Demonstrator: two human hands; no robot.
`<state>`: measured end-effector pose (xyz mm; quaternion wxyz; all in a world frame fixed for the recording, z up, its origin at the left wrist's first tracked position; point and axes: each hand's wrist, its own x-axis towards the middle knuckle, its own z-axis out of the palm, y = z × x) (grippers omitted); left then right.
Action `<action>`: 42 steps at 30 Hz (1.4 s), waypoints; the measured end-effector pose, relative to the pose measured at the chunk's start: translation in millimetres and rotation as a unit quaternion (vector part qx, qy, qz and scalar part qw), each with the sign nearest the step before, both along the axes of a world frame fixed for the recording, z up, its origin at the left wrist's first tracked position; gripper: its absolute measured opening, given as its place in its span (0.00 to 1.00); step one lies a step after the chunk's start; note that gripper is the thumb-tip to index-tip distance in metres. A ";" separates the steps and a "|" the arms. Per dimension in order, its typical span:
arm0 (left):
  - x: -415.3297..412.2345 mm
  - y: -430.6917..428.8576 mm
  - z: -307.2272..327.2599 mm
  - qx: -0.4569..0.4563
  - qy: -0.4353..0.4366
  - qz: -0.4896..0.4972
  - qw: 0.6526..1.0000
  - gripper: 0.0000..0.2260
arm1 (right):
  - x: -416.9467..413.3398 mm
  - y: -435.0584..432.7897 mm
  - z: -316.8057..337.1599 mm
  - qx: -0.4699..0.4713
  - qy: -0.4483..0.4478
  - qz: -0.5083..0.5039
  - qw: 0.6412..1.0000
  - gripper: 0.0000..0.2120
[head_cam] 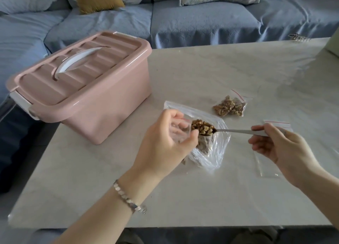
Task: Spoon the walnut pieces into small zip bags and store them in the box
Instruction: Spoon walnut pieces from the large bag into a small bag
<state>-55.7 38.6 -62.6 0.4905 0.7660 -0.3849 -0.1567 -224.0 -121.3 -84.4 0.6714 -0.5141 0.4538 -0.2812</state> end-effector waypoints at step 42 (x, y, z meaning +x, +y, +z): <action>5.1 -24.4 -56.2 0.052 0.057 -0.032 0.997 0.12 | 20.7 12.1 76.8 -0.571 0.103 0.181 0.794 0.13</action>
